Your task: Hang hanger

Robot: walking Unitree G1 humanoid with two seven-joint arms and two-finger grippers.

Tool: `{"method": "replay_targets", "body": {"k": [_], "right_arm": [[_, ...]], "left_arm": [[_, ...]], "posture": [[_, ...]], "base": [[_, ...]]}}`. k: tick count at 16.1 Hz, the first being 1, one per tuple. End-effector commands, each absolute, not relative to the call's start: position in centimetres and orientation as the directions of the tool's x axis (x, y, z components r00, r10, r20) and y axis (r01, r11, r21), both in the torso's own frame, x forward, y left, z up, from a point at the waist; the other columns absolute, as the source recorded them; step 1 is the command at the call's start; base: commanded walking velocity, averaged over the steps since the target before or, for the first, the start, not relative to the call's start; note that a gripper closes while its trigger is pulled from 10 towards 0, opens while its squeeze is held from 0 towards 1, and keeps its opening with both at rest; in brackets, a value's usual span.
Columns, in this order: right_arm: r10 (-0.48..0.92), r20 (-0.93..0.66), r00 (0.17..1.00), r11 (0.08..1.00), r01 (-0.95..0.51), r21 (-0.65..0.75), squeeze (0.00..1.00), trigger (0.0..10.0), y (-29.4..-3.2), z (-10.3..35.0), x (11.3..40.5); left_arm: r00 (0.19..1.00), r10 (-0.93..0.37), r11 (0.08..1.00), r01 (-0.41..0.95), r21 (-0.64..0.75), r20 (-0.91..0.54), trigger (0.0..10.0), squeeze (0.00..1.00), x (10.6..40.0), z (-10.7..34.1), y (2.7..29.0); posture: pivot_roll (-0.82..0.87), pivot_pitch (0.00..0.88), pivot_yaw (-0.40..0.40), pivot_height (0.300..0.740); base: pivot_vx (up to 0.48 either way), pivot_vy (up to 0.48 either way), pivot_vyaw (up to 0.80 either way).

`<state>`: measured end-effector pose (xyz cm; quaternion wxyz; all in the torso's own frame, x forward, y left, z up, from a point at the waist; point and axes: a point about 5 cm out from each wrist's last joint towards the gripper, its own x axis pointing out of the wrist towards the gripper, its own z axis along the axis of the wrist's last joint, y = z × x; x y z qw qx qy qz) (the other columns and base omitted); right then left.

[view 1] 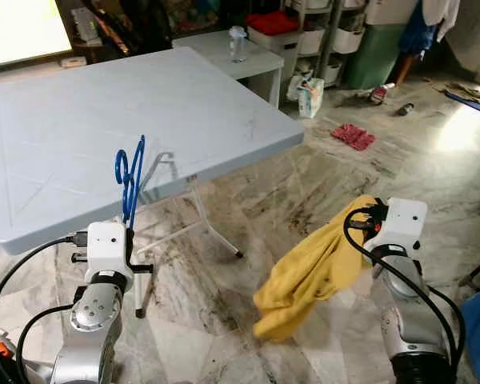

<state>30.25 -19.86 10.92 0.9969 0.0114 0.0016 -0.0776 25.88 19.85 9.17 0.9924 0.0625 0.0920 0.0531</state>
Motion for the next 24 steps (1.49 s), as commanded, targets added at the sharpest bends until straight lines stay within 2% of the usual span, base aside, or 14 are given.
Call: {"method": "replay_targets", "body": {"k": [1,7,11,13,14,18,19,22,24], "right_arm": [[-0.148,0.046,0.988,0.989,0.147,0.023,0.0,10.0,-19.4,12.1,30.7],[-0.149,0.024,0.988,0.989,0.149,0.002,0.0,10.0,-19.4,11.6,30.5],[-0.16,0.035,0.987,0.987,0.159,0.015,0.0,10.0,-19.4,12.0,30.9],[-0.083,0.04,0.996,0.996,0.082,0.033,0.0,10.0,-18.4,11.8,30.2],[-0.033,0.054,0.998,0.999,0.033,-0.009,0.0,10.0,-17.8,12.0,30.1],[0.008,0.089,0.996,1.0,-0.008,-0.004,0.0,10.0,-17.0,13.1,30.6],[0.01,0.081,0.997,1.0,-0.011,0.0,0.0,10.0,-17.1,13.0,30.8],[0.021,0.071,0.997,1.0,-0.021,0.005,0.0,10.0,-17.1,12.8,31.0],[0.031,0.066,0.997,0.999,-0.032,0.003,0.0,10.0,-16.9,12.8,31.2]], "left_arm": [[0.985,0.085,0.988,-0.064,0.142,-0.151,10.0,0.0,26.2,9.8,19.3],[0.988,0.061,0.991,-0.043,0.127,-0.143,10.0,0.0,27.5,9.6,18.2],[0.989,0.044,0.994,-0.029,0.103,-0.143,10.0,0.0,28.1,10.0,17.7],[0.99,0.059,0.993,-0.045,0.109,-0.13,10.0,0.0,27.3,9.9,18.1],[0.99,0.072,0.991,-0.058,0.118,-0.122,10.0,0.0,27.2,9.9,18.1],[0.995,0.08,0.986,-0.069,0.154,-0.067,10.0,0.0,27.3,10.6,17.9],[0.998,0.057,0.981,-0.053,0.186,-0.018,10.0,0.0,27.2,11.0,18.0],[0.998,0.008,0.991,-0.001,0.137,-0.055,10.0,0.0,26.5,10.9,17.9],[0.999,-0.031,0.987,0.035,0.158,-0.027,10.0,0.0,25.7,11.2,17.4]], "posture": [[0.11,0.0,-0.043,0.74],[0.09,0.0,-0.071,0.74],[0.1,0.0,-0.057,0.74],[0.09,0.0,-0.031,0.74],[0.09,0.0,-0.029,0.74],[0.11,0.0,-0.05,0.74],[0.11,0.0,-0.057,0.74],[0.15,0.0,-0.084,0.74],[0.15,0.0,-0.092,0.74]], "base": [[0.0,0.0,0.0],[0.0,0.0,0.0],[0.0,0.0,0.0],[0.0,0.0,0.0],[0.0,0.0,0.79],[0.0,0.0,0.79],[0.0,0.0,0.79],[0.0,0.0,0.79],[0.0,0.0,0.79]]}}
